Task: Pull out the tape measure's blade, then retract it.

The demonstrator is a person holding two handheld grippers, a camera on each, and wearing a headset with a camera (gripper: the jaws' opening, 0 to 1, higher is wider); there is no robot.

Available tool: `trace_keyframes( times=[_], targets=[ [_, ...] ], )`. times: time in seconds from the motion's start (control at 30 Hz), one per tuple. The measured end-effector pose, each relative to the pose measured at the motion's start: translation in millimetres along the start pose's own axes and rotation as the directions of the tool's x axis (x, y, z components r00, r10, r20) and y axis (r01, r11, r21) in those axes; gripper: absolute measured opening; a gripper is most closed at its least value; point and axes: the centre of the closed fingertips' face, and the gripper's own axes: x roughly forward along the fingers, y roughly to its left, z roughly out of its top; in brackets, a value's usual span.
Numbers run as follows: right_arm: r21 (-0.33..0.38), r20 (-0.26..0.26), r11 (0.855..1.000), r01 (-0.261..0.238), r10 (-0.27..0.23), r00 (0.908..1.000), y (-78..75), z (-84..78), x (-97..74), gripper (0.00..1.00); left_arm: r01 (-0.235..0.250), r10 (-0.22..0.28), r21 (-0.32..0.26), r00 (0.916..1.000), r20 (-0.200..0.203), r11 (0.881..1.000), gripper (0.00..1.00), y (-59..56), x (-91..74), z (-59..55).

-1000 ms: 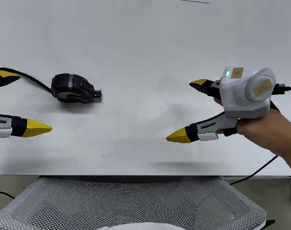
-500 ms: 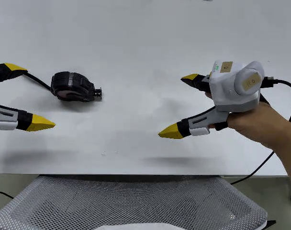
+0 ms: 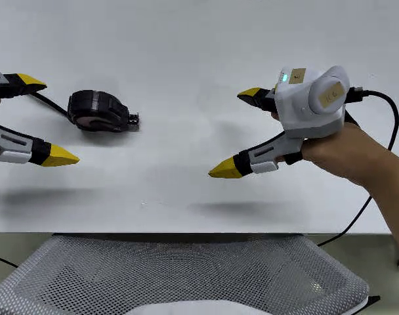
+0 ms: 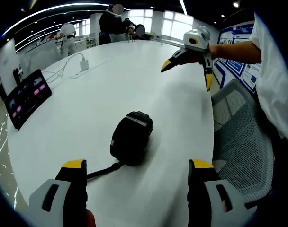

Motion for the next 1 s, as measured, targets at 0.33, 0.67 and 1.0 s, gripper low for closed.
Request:
trace_keyframes(
  times=[0.33,0.67,1.0],
  targets=[
    [-0.007,-0.006,1.000,-0.026,0.026,0.9996,-1.4,-0.2,12.5,0.99,0.046,-0.042,0.071,0.9980,-0.047,0.996,0.84,-0.5,12.4,1.9],
    [-0.021,-0.003,0.999,-0.047,0.047,0.9989,-4.2,5.6,24.3,0.98,0.099,-0.085,0.137,0.9909,-0.104,0.986,0.77,2.4,28.5,1.7],
    [-0.021,-0.006,0.997,-0.073,0.073,0.9973,-4.1,7.2,35.5,0.97,0.096,-0.069,0.173,0.9850,-0.158,0.980,0.63,11.6,38.5,-4.0]
  ],
)
